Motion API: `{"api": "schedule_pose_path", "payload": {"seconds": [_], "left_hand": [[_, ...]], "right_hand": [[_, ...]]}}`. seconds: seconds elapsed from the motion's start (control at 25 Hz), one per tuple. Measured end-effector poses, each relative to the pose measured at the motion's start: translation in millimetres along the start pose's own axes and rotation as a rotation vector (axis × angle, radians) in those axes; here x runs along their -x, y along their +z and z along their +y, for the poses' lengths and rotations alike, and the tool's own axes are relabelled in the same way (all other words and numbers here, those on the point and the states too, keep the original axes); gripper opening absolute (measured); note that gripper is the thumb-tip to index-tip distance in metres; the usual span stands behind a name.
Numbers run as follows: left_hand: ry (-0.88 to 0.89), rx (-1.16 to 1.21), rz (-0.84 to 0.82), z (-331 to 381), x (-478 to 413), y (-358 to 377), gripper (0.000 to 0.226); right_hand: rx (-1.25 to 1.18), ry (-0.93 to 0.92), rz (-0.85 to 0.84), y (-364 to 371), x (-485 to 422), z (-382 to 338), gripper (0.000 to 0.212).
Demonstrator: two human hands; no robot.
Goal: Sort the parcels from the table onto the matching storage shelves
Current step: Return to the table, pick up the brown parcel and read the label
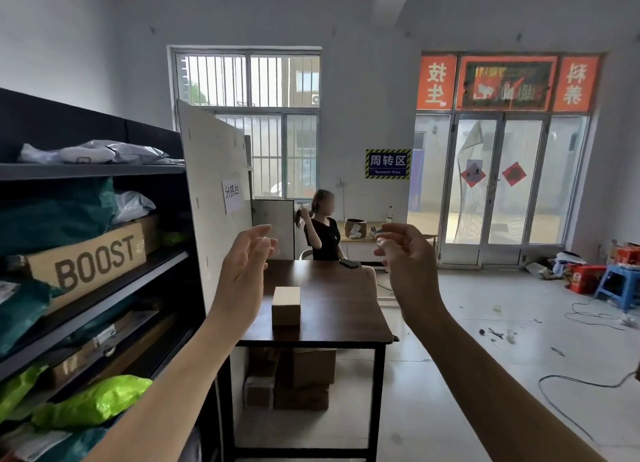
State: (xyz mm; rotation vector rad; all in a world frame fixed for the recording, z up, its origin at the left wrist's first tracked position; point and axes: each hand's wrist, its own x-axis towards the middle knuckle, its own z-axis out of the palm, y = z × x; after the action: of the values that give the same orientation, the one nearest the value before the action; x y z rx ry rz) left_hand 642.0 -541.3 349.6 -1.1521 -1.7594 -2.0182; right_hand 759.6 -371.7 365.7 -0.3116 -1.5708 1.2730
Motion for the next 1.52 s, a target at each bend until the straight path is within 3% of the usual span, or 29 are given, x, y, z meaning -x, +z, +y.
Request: {"api": "schedule_pose_path", "payload": {"seconds": [0.24, 0.52, 0.8, 1.32, 1.52], "left_hand": [[-0.051, -0.012, 0.003, -49.7, -33.1, -43.4, 0.025], [-0.063, 0.041, -0.025, -103.6, -92.2, -27.5, 0.021], [-0.074, -0.008, 0.067, -150.6, -162.4, -17.2, 0.021], [-0.012, -0.067, 0.016, -243.1, -264.8, -45.8, 0.022], [-0.048, 0.017, -0.004, -283.1, -298.4, -68.9, 0.020]], "right_hand": [[-0.014, 0.050, -0.075, 63.2, -10.4, 26.5, 0.021], [0.007, 0.042, -0.104, 99.7, -65.2, 64.1, 0.026], [-0.065, 0.008, -0.163, 129.2, -140.0, 93.2, 0.030], [-0.147, 0.028, -0.090, 220.3, -211.3, 153.5, 0.029], [-0.137, 0.033, -0.010, 255.4, -235.8, 178.0, 0.028]]}}
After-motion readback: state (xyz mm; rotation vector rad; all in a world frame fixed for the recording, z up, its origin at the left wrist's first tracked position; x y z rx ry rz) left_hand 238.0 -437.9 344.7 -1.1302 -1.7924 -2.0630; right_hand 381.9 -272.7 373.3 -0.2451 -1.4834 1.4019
